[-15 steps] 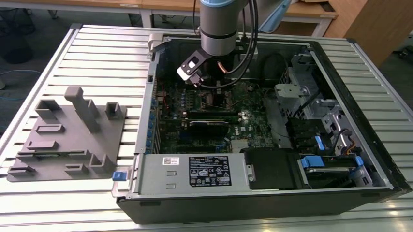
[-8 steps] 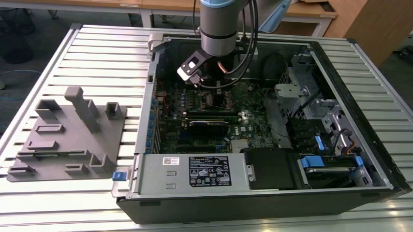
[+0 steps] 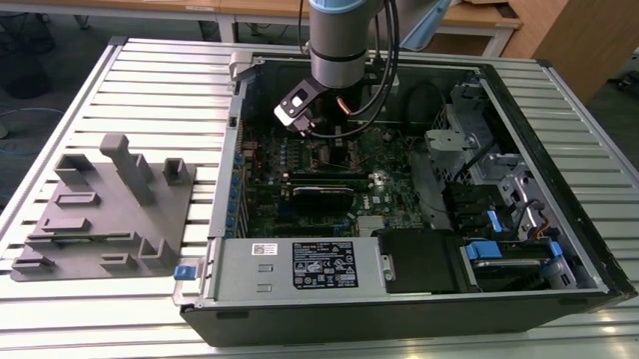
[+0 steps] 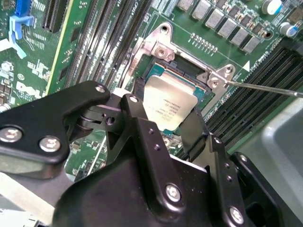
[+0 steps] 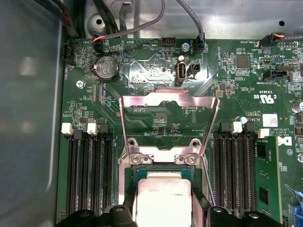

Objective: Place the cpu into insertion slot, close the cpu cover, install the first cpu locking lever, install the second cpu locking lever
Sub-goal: 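Place the cpu into insertion slot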

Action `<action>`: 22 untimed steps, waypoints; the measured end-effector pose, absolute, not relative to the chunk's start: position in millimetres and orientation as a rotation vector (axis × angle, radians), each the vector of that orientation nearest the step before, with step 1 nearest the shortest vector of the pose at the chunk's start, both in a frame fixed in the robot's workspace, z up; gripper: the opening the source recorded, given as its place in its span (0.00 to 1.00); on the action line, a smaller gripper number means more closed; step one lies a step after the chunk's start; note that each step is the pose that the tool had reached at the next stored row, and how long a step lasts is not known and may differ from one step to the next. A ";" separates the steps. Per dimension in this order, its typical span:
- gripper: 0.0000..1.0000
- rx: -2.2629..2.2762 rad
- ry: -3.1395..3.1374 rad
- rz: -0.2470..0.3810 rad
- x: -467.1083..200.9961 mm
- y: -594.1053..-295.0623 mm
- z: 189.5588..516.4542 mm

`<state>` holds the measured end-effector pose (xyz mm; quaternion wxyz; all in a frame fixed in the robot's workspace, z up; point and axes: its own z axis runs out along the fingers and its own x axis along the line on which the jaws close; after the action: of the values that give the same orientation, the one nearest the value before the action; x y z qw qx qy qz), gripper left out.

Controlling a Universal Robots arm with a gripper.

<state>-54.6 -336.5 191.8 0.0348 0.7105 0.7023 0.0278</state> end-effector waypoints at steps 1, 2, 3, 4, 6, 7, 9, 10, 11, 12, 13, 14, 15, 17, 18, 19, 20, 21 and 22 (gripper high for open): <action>0.54 2.184 2.159 0.086 -54.6 -336.4 191.7; 0.54 2.184 2.159 0.086 -54.6 -336.4 191.6; 0.54 2.184 2.159 0.086 -54.6 -336.4 191.6; 0.54 2.184 2.159 0.086 -54.6 -336.4 191.6; 0.54 2.184 2.159 0.086 -54.6 -336.4 191.5; 0.54 2.184 2.159 0.086 -54.6 -336.4 191.5; 0.54 2.184 2.159 0.086 -54.6 -336.4 191.5; 0.54 2.184 2.159 0.086 -54.6 -336.4 191.5; 0.54 2.184 2.159 0.086 -54.6 -336.4 191.5; 0.54 2.184 2.159 0.086 -54.6 -336.4 191.5; 0.54 2.184 2.159 0.086 -54.6 -336.4 191.4; 0.54 2.184 2.159 0.086 -54.6 -336.4 191.4; 0.54 2.184 2.159 0.086 -54.6 -336.4 191.4; 0.54 2.184 2.159 0.086 -54.6 -336.4 191.4; 0.54 2.184 2.159 0.086 -54.6 -336.4 191.5; 0.54 2.184 2.159 0.087 -54.5 -336.3 191.8; 0.54 2.184 2.159 0.088 -54.5 -336.3 192.1; 0.54 2.184 2.159 0.087 -54.5 -336.3 192.5; 0.54 2.184 2.159 0.086 -54.5 -336.4 193.0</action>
<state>-54.5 -336.4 193.0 0.0349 0.7104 0.7023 0.0281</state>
